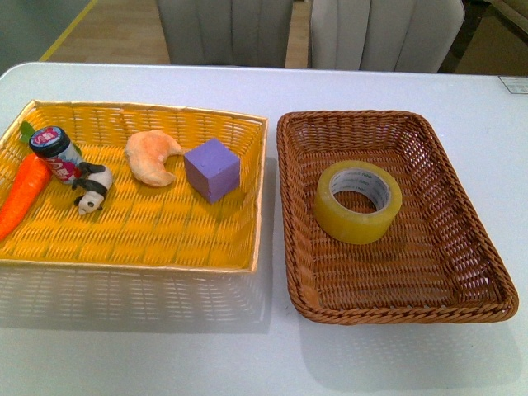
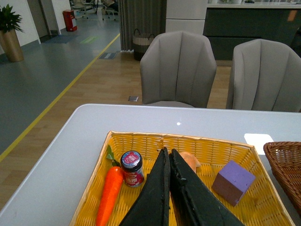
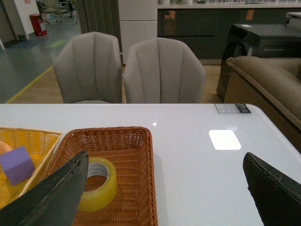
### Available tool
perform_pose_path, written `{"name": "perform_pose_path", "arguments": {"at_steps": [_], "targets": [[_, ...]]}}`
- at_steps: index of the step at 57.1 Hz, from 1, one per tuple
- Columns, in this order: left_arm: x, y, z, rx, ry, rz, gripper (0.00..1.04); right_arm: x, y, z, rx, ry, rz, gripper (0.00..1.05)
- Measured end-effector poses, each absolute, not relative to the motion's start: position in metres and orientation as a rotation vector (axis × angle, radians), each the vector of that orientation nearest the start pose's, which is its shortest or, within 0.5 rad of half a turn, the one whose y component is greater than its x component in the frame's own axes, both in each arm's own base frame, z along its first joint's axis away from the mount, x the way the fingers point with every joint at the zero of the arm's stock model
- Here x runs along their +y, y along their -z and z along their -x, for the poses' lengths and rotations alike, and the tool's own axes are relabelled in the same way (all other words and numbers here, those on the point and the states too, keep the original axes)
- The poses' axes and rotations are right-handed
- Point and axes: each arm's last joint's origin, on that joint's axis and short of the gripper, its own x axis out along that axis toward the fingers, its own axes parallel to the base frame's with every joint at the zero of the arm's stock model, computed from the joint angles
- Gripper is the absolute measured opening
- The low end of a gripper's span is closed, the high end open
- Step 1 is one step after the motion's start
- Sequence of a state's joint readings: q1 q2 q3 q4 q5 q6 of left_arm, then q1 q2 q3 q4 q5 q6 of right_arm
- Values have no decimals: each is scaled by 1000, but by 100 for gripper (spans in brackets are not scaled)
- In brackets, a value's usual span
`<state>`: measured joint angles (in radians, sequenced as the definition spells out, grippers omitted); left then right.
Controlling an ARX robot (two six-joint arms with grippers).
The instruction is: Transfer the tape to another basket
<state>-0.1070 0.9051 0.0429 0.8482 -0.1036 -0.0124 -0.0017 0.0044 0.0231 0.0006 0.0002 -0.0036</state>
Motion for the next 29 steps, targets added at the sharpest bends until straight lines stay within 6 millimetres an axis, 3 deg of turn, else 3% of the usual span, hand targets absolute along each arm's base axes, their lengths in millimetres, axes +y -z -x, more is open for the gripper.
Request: {"name": "perform_pose_path", "arguments": {"at_steps": [12,29], "targets": [[-1,-164,-144,11,1,10,2,0,-171,-97,-19,3,4,96],[-1,-169,-131,-7,3,9,2,0,-171,-97,-19,2,4,96]]}}
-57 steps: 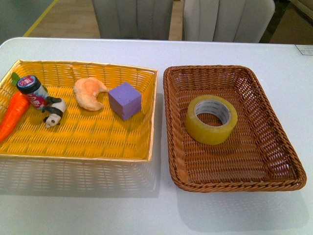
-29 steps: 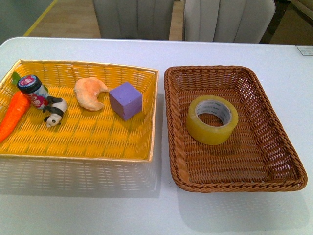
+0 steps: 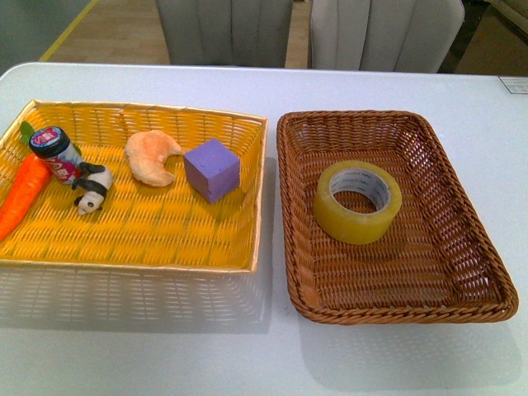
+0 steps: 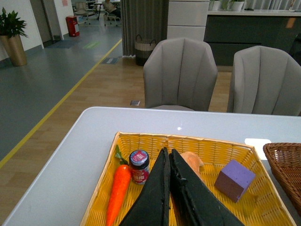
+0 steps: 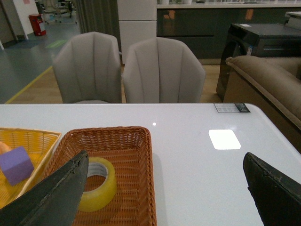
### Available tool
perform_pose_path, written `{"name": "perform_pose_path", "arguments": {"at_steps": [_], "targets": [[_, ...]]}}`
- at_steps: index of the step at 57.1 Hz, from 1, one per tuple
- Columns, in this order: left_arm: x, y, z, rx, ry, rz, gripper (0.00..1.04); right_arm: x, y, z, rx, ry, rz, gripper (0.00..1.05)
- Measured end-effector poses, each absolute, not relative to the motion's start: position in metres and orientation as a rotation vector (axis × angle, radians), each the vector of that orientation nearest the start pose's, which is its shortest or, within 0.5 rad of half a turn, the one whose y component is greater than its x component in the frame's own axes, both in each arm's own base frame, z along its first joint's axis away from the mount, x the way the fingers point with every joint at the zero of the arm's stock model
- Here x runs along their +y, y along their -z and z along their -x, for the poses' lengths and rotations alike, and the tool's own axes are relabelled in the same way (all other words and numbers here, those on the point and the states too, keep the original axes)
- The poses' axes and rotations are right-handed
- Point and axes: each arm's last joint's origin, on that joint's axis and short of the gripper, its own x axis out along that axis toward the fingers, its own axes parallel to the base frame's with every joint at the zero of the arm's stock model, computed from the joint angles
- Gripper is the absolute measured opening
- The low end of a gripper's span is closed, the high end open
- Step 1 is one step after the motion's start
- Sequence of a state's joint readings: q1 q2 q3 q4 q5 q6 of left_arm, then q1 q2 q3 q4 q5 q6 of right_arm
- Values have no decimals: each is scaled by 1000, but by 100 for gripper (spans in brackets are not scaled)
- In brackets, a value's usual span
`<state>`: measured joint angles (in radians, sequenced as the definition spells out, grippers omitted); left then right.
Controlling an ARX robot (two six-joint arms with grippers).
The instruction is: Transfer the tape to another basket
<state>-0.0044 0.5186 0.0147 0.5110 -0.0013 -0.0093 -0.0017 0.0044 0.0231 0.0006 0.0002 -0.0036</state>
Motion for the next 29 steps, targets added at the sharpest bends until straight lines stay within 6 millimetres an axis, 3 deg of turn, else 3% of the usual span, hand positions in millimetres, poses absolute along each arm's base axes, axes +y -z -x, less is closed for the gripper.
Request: {"name": "perform_pose_path", "arguments": {"at_steps": [29], "targets": [[0,-171,-115,-15,4,9,2,0,-171,-97,-19,2,4,96]]}}
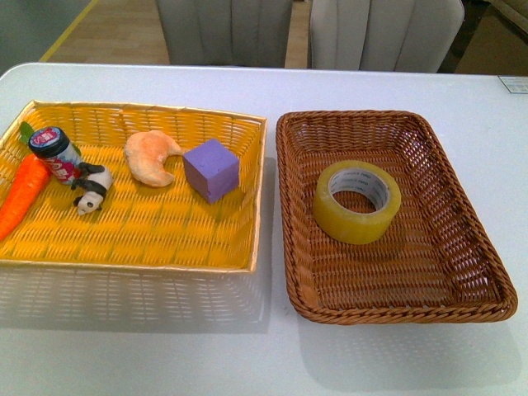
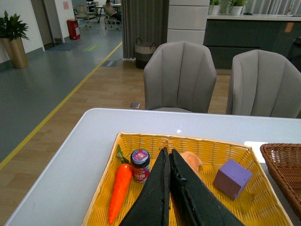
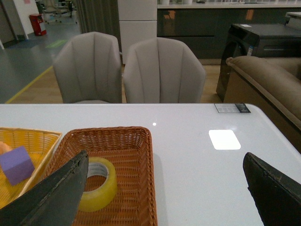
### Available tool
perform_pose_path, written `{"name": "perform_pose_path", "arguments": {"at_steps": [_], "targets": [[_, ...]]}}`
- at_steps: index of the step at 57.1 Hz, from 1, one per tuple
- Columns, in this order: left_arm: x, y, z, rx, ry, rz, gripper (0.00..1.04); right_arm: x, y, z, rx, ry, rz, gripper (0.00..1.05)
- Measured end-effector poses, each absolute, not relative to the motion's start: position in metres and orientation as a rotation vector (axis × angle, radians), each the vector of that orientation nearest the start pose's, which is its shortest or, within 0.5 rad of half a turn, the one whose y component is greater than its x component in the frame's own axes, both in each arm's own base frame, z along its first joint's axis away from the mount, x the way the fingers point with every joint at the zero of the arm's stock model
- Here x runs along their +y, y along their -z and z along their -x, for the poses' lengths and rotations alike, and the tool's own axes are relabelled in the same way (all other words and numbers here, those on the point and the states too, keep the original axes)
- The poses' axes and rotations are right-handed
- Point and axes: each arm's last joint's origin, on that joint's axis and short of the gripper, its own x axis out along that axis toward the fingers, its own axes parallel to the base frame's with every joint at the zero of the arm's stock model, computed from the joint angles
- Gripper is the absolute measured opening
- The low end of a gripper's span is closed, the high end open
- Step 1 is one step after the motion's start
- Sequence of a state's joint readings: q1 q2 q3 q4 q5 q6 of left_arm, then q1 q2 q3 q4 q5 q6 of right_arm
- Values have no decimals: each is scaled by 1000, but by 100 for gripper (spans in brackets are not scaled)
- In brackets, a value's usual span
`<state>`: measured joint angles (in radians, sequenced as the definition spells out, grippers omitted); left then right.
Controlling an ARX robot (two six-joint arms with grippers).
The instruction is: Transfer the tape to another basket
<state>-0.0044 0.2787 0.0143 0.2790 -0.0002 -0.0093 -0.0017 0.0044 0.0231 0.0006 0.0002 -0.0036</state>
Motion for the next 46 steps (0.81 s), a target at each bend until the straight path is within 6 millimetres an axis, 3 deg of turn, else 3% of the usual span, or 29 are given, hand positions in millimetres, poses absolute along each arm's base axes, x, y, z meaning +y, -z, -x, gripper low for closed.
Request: {"name": "perform_pose_path", "arguments": {"at_steps": [43,46], "targets": [[0,-167,-98,1,3,9,2,0,-171,-97,-19,2,4,96],[0,-167,-98,1,3,9,9,0,-171,-97,-19,2,4,96]]}}
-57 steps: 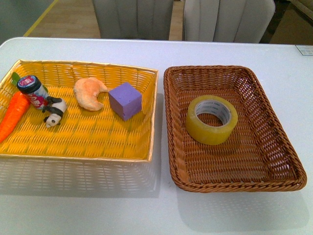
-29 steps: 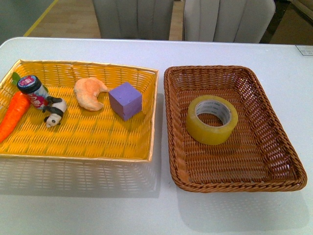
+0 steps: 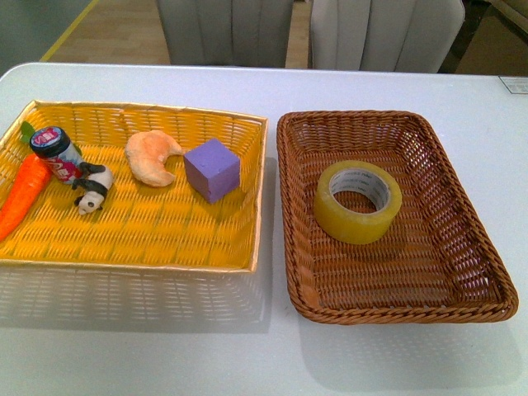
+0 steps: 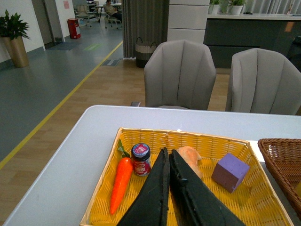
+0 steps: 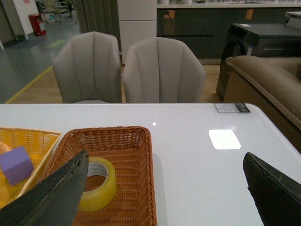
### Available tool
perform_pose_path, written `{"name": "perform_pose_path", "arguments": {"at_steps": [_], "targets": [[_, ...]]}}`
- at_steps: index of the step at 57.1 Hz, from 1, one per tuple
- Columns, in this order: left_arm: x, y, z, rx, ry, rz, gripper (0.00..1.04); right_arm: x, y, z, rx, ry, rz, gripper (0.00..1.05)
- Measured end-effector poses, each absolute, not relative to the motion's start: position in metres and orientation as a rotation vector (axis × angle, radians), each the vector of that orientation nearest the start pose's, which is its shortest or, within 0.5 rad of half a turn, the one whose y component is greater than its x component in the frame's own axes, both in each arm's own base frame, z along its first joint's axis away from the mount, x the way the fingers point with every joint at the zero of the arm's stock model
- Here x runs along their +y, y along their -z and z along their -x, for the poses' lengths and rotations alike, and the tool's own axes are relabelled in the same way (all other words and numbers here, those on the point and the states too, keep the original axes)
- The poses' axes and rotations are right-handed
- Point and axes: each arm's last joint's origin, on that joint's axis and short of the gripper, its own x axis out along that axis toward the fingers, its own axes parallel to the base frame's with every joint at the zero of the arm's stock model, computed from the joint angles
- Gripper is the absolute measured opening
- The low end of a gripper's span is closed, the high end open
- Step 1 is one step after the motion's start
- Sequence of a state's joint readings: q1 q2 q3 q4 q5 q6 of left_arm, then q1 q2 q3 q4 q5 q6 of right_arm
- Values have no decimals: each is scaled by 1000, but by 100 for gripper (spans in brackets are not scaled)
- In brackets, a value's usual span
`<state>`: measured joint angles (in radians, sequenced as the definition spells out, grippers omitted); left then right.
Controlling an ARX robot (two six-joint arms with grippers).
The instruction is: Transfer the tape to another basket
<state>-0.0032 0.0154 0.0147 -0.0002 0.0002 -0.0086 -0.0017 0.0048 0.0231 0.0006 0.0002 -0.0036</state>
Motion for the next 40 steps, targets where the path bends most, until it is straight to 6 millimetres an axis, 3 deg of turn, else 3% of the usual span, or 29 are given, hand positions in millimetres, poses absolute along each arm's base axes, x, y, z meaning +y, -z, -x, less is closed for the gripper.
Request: {"name": "perform_pose_path", "arguments": {"at_steps": [28,40], "targets": [[0,-167,-98,1,3,8,97,0,-171,-97,-19,2,4,96],[0,-167,-98,1,3,7,96,0,-171,-97,-19,2,4,96]]}}
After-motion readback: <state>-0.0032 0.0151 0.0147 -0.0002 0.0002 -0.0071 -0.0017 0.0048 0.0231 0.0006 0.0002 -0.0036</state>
